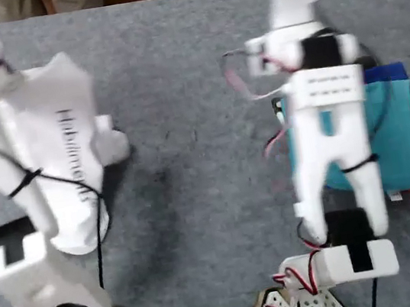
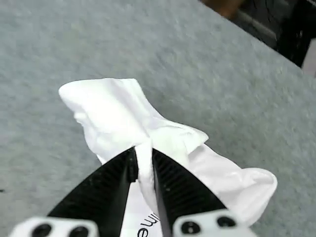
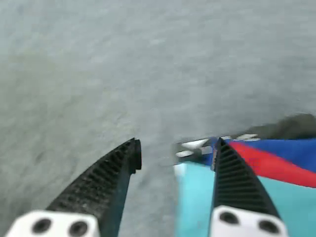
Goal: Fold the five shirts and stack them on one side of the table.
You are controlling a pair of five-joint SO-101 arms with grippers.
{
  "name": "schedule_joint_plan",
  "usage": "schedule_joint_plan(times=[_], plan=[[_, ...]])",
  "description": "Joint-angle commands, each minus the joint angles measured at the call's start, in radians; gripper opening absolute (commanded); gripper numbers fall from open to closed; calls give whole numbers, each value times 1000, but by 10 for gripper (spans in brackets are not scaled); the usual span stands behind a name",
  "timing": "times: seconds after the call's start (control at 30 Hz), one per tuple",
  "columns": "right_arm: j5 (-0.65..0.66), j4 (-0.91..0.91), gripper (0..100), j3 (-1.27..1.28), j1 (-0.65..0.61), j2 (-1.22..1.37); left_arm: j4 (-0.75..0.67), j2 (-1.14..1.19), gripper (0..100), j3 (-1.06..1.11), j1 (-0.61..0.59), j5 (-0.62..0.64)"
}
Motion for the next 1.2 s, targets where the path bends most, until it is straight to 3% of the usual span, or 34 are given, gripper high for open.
schedule_joint_plan(times=[0.0, 0.17, 0.27, 0.47, 0.7, 0.93, 1.17], plan=[[0, -74, 234, 76, -211, 30, 11, -150, 19, 52, -120, -58], [0, -170, 234, 117, -455, 151, 9, -177, 19, 203, -184, -124], [0, -161, 233, 50, -492, 185, 8, -176, 19, 230, -140, -132], [-2, -25, 233, -147, -369, 189, 8, -176, 19, 239, 118, -222], [-2, 192, 233, -265, -105, 191, 8, -182, 19, 241, 353, -222], [60, 276, 235, -257, 16, 217, 9, -176, 29, 529, 408, -230], [61, 132, 235, -243, 18, 315, 8, -174, 241, 784, 339, -209]])
